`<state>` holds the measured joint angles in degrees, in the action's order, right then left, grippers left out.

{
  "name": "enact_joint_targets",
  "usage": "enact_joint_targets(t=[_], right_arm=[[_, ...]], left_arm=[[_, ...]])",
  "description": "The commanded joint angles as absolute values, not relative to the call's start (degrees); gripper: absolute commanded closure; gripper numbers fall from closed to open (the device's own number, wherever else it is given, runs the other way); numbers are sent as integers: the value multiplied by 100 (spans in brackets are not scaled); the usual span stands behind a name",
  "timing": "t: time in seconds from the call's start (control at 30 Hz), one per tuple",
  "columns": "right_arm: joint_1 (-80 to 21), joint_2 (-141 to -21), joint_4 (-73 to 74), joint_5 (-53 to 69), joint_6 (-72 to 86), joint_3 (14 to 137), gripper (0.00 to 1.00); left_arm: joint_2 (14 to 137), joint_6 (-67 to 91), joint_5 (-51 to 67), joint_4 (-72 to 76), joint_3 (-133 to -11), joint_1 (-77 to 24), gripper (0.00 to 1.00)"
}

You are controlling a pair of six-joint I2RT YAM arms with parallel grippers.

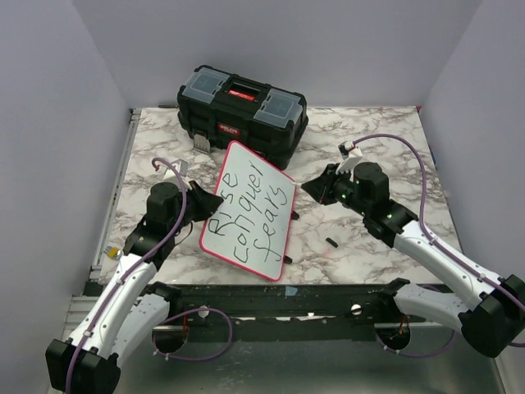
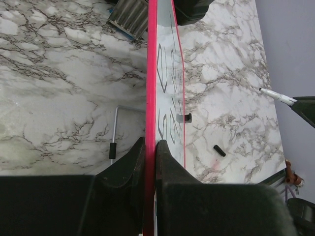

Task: Write a sentence on the whiteboard
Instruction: Put down the whiteboard on the whiteboard stand.

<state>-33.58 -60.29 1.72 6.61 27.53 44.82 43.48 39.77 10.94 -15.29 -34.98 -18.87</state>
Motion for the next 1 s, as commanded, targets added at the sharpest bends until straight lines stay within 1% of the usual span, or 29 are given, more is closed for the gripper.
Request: enact_joint_targets(t=[0.0, 0.17, 0.47, 0.63, 0.83, 0.97], right_arm=[[-3385, -5986, 193, 626, 2786, 4412, 99], [-3382, -6020, 184, 642, 2793, 4421, 99], [-3387, -6016, 192, 641, 2796, 4421, 99], [-3387, -6023, 196, 633, 2786, 4421, 99], [-3390, -6046, 177, 645, 2815, 4412, 99], [-3382, -6051, 207, 698, 2832, 4465, 99]], left_arm=[[4431, 3509, 1157, -2671, -3099, -2029, 87], [4554, 3345, 1030, -2738, -3321, -2030, 81], [4610, 3296, 1069, -2575, -3378, -2030, 75], [4584, 3313, 967, -2644, -3462, -2030, 68], [4531, 3272, 931, -2733, -3596, -2030, 65], [4459, 3217, 907, -2840, -3721, -2032, 60]])
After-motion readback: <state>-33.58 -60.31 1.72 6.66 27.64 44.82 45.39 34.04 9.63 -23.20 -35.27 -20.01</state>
